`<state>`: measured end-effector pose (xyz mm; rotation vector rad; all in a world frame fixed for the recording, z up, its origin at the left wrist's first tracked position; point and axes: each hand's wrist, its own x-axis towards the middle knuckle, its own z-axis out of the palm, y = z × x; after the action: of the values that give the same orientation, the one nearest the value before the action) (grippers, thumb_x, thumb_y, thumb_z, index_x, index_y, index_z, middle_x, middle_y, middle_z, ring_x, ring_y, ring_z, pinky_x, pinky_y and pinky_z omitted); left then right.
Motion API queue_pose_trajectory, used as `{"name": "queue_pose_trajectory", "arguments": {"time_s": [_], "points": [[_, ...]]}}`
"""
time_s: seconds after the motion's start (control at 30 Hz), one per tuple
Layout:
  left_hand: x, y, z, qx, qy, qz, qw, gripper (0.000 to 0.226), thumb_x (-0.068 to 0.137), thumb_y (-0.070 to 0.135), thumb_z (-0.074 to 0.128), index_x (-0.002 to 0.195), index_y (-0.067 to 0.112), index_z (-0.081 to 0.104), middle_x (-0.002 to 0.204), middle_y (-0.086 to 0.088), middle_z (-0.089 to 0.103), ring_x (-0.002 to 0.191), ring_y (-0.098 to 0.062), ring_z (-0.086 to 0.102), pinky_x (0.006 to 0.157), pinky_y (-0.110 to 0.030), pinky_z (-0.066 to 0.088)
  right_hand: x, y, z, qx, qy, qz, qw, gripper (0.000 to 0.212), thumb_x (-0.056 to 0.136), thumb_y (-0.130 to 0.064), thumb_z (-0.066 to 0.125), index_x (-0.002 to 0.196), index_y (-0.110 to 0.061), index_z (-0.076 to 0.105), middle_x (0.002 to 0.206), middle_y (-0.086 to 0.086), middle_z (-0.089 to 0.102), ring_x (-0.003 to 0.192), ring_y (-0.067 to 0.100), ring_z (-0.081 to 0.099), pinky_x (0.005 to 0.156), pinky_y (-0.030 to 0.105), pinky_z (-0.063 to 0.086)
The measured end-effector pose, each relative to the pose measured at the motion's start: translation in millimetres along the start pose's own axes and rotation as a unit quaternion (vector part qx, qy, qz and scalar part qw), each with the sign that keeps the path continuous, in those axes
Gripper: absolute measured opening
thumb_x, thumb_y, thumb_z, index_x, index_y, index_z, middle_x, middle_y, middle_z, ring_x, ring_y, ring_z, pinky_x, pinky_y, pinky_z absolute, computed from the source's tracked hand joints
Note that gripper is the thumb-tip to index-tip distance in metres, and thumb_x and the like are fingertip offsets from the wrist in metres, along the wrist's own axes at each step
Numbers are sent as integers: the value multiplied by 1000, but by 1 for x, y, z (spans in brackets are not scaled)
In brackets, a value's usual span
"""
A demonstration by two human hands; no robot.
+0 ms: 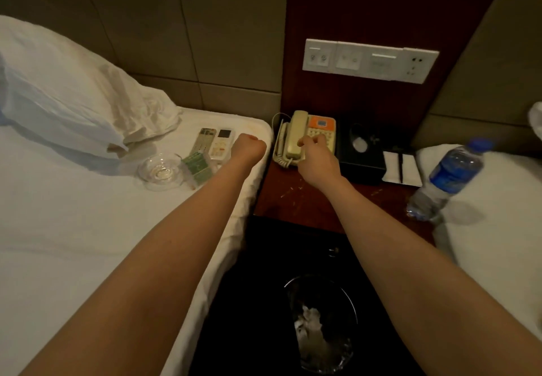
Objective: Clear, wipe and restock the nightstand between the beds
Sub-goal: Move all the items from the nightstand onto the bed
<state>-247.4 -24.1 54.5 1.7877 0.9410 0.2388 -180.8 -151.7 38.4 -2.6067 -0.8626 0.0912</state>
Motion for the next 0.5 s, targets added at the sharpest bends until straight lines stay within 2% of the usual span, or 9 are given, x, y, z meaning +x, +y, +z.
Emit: {"name": "queue_pose_trajectory", "arguments": {"time_s": [0.03, 0.07, 0.1, 0.13, 0.2, 0.27, 0.37, 0.43, 0.5], "points": [[-4, 5, 9, 6, -5, 4, 1000, 14, 91, 5, 44, 84, 12, 55, 84, -8, 51, 84, -25, 50, 73, -31, 42, -3, 9, -6, -3, 4, 6, 1000, 45, 89, -5, 52, 132, -10, 40, 139, 14, 30, 102, 36, 54, 71, 37, 43], [-6, 11, 19, 7, -12, 5, 1000, 23, 90, 4, 44, 70, 15, 47, 74, -5, 45, 81, -25, 46, 72, -30, 38, -6, 19, -12, -4, 9, 12, 1000, 46, 89, -5, 52, 133, -10, 40, 139, 14, 30, 101, 36, 54, 72, 37, 44], [-11, 16, 29, 19, -17, 12, 1000, 26, 90, 4, 43, 67, 16, 43, 71, -4, 43, 85, -27, 48, 73, -30, 37, -9, 28, -18, -6, 15, 19, 1000, 46, 89, -6, 53, 133, -10, 40, 138, 14, 30, 101, 35, 54, 73, 38, 46], [-17, 21, 38, 26, -28, 14, 999, 23, 90, 5, 43, 70, 14, 48, 75, -5, 47, 93, -30, 53, 75, -31, 39, -12, 37, -24, -7, 20, 26, 999, 46, 88, -6, 53, 132, -10, 40, 138, 14, 30, 101, 35, 54, 74, 39, 48], [-23, 29, 60, 37, -43, 21, 998, 20, 92, 7, 43, 101, 5, 61, 102, -13, 60, 111, -34, 55, 82, -35, 46, -19, 57, -36, -6, 33, 40, 999, 45, 89, -7, 53, 132, -9, 40, 137, 13, 30, 101, 34, 55, 73, 37, 47], [-32, 37, 81, 43, -63, 25, 997, 34, 94, 10, 43, 126, 3, 53, 125, -15, 55, 117, -32, 52, 86, -36, 46, -26, 77, -47, -2, 45, 56, 997, 45, 89, -7, 52, 133, -9, 40, 137, 13, 30, 102, 35, 54, 74, 37, 45], [-39, 46, 113, 52, -102, 29, 993, 38, 96, 13, 41, 134, 6, 47, 131, -14, 52, 115, -29, 50, 85, -34, 42, -35, 105, -60, -10, 70, 86, 994, 45, 89, -6, 52, 133, -9, 40, 137, 14, 30, 104, 35, 53, 72, 35, 42], [-47, 52, 133, 59, -123, 44, 990, 30, 97, 13, 40, 123, 8, 52, 105, -11, 58, 86, -23, 52, 75, -33, 40, -39, 120, -69, -16, 86, 103, 991, 45, 89, -6, 52, 132, -10, 41, 137, 14, 31, 107, 34, 52, 72, 35, 41], [-54, 58, 153, 73, -131, 52, 987, 18, 96, 12, 39, 88, 15, 54, 73, 0, 43, 60, -12, 36, 59, -29, 35, -43, 134, -77, -13, 98, 114, 989, 44, 88, -5, 51, 131, -10, 42, 136, 14, 32, 109, 34, 51, 73, 35, 41]]}}
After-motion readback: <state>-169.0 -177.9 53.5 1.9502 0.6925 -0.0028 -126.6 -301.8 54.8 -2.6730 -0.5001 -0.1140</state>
